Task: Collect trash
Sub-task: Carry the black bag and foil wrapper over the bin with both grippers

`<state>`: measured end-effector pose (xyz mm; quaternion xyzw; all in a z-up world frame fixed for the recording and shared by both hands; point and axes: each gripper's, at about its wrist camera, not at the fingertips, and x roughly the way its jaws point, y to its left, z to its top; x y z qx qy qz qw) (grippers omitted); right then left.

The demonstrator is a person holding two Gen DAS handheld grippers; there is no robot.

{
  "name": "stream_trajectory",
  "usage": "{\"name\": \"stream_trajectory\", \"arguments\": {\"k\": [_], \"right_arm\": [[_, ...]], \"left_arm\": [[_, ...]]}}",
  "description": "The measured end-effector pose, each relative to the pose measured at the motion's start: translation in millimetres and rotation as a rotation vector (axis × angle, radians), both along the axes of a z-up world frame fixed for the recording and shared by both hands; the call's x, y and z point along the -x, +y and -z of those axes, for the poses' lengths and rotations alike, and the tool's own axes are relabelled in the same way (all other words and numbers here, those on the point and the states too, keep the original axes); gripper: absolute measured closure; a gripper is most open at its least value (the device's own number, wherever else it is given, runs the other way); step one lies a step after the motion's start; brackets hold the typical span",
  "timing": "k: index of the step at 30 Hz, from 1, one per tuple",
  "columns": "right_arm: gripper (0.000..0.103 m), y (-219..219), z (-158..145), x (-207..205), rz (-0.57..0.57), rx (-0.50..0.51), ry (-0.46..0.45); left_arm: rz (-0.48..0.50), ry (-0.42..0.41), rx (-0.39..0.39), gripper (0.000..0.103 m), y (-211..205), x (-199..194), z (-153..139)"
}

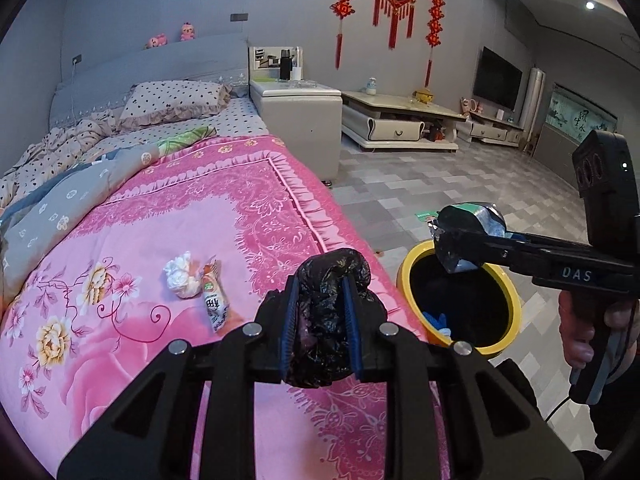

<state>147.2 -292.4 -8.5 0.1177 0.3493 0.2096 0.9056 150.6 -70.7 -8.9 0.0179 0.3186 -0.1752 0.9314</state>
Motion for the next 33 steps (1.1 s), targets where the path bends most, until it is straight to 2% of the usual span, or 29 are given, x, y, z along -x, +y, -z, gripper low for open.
{"name": "stream_trajectory", "arguments": {"k": [17, 26, 33], "right_arm": [[0.051, -77, -10, 0, 0.205, 0.001, -0.072], [0.051, -113, -6, 4, 0.319, 0.028, -0.086], [0.051, -140, 9, 4, 0.377, 0.021, -0.055]], "left_arm": [[0.118, -0.062, 0.027, 0.082, -84, -13, -30], [0.156, -0.041, 0.028, 0.082, -121, -32, -24], [0.173, 0.013, 0.028, 0.082, -144, -52, -5]]}}
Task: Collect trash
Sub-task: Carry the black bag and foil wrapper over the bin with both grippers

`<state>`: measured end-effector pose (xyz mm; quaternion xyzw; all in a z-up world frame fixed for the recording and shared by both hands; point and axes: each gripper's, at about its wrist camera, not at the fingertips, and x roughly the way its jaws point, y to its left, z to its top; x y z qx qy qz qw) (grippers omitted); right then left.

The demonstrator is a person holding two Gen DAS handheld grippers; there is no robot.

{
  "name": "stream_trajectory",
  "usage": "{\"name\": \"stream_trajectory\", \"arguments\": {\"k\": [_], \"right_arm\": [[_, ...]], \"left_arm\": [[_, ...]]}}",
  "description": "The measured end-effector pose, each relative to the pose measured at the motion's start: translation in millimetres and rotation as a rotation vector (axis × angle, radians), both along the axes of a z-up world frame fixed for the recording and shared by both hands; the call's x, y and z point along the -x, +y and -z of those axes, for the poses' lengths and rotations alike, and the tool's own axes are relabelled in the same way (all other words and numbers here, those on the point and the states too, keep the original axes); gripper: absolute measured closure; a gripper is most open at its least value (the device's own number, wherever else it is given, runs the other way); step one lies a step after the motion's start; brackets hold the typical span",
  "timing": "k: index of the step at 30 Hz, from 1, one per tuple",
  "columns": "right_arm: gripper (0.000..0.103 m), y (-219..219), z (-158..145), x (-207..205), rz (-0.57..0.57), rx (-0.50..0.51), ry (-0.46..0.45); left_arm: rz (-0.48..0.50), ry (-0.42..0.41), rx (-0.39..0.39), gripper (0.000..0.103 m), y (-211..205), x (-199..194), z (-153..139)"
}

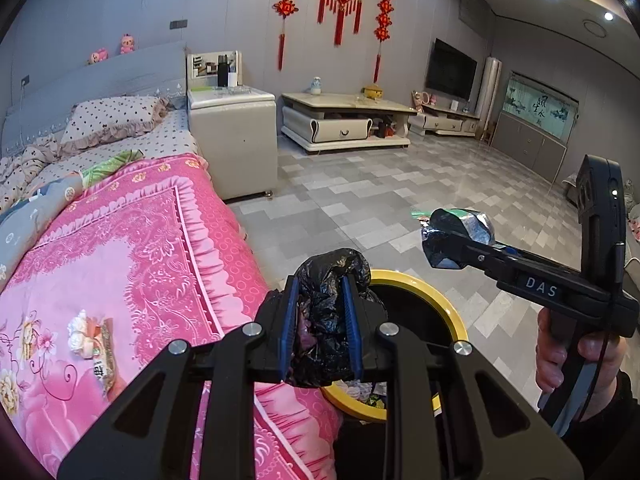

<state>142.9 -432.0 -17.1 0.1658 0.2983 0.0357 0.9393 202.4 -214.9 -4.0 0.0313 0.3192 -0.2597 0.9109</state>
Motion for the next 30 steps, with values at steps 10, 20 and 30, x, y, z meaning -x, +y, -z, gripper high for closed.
{"name": "stream_trajectory", "arguments": {"k": [10, 20, 30], "right_arm": [[0.051, -21, 23, -5, 0.063, -0.007, 0.053], [0.051, -45, 48, -14, 0.123, -0.027, 0.125], [0.051, -52, 73, -21, 0.149, -0.042, 0.2]], "left_arm": [[0.019, 0.074, -0.018, 0.082, -30, -24, 33], [0.049, 0.133, -0.038, 0.082, -59, -36, 59], [0.073, 0.173, -0.061, 0.082, -79, -42, 84]]}}
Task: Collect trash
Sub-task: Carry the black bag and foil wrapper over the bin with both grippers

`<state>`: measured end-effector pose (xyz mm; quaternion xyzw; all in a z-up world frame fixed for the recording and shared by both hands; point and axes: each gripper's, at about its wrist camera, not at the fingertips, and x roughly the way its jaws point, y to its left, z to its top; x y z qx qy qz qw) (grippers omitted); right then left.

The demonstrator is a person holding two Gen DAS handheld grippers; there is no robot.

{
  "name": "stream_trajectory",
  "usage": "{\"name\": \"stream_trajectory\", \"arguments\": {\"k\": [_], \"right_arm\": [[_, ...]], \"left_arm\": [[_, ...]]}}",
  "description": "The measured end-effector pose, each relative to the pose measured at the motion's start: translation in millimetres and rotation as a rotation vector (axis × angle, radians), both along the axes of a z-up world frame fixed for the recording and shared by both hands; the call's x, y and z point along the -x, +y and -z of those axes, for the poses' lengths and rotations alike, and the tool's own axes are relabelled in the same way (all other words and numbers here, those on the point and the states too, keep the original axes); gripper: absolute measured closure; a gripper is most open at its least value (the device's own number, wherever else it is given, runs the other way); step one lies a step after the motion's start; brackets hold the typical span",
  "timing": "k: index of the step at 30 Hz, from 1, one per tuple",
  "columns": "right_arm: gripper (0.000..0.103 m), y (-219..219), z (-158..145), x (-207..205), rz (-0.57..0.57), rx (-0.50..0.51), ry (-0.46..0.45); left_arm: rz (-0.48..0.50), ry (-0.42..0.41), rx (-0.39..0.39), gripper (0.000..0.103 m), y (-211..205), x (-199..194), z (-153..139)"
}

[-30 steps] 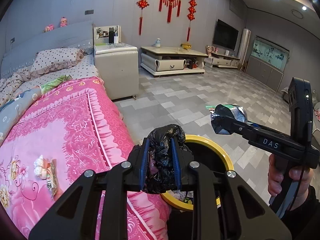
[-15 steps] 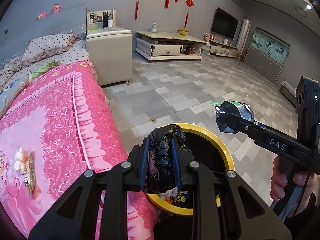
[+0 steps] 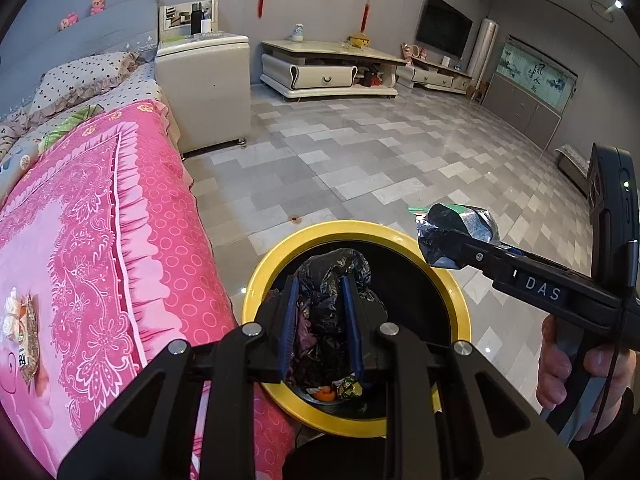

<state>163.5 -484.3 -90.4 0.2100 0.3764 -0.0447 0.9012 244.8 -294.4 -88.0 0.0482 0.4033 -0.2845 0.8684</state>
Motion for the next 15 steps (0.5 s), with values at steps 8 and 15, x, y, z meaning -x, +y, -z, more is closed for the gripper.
{"name": "stream_trajectory", "arguments": {"k": [8, 15], "right_arm": [[0.051, -2, 7, -2, 0.019, -0.007, 0.021], [0.05, -1, 3, 0, 0.018, 0.004, 0.013]], "left_arm": [[-0.003, 0.028, -0.011, 0.082, -4, -8, 13], [-0.007, 0.028, -0.004, 0.077, -2, -8, 11]]}}
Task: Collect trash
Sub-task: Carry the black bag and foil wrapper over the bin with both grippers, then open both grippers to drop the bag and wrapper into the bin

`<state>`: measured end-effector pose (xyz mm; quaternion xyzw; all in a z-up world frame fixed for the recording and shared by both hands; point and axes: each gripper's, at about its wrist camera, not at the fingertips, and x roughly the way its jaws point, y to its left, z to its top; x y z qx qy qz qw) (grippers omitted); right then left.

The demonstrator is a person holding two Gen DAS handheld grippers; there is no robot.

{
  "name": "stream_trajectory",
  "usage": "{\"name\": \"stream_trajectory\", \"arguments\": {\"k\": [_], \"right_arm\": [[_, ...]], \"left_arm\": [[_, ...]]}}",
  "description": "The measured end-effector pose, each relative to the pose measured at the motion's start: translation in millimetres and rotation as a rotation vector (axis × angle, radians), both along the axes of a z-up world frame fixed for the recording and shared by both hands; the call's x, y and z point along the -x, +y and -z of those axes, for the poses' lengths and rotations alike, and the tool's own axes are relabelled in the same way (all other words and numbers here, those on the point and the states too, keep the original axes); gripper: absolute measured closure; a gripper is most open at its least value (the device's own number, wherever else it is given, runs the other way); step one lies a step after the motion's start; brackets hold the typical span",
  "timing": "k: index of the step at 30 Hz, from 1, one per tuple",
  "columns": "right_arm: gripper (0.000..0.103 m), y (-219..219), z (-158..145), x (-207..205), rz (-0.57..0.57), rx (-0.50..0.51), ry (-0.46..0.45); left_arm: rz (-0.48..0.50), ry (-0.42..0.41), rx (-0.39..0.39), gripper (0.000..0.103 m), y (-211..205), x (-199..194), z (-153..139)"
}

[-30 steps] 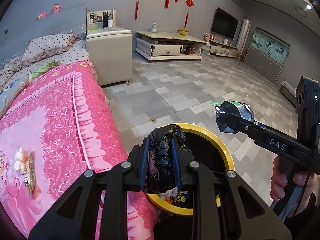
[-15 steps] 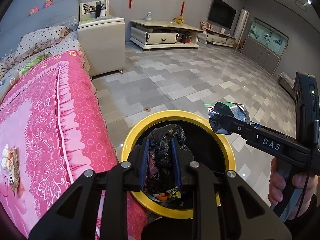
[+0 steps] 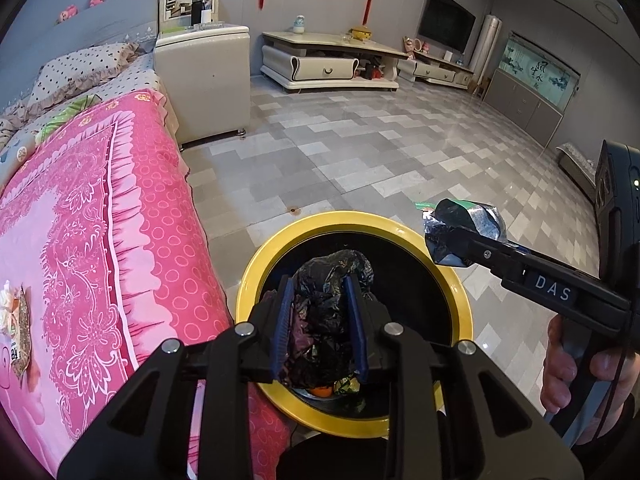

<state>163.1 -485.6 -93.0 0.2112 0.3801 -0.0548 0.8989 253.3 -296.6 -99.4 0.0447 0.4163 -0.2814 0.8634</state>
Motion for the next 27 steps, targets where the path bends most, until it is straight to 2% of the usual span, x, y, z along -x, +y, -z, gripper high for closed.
{"name": "stream_trajectory", "arguments": {"k": [6, 9, 12, 14, 21, 27], "right_arm": [[0.047, -1, -1, 3, 0.016, -0.003, 0.007], [0.044, -2, -2, 5, 0.03, -0.001, 0.013], [0.033, -5, -4, 8, 0.052, 0.0, 0.011], [0.033, -6, -6, 10, 0.057, -0.003, 0.01], [0.031, 1, -15, 15, 0.044, 0.006, 0.0], [0.031, 29, -28, 12, -0.053, -0.001, -0.032]], "left_arm": [[0.001, -0.011, 0.006, 0.069, 4, 3, -5], [-0.002, -0.018, 0.011, 0.059, 6, 7, -9], [-0.005, -0.026, 0.021, 0.046, 9, 9, -13], [-0.01, -0.024, 0.024, 0.032, 12, 10, -15], [-0.072, -0.026, 0.038, 0.027, 36, 9, -22], [-0.154, -0.054, 0.013, 0.027, 78, 3, -28]]}}
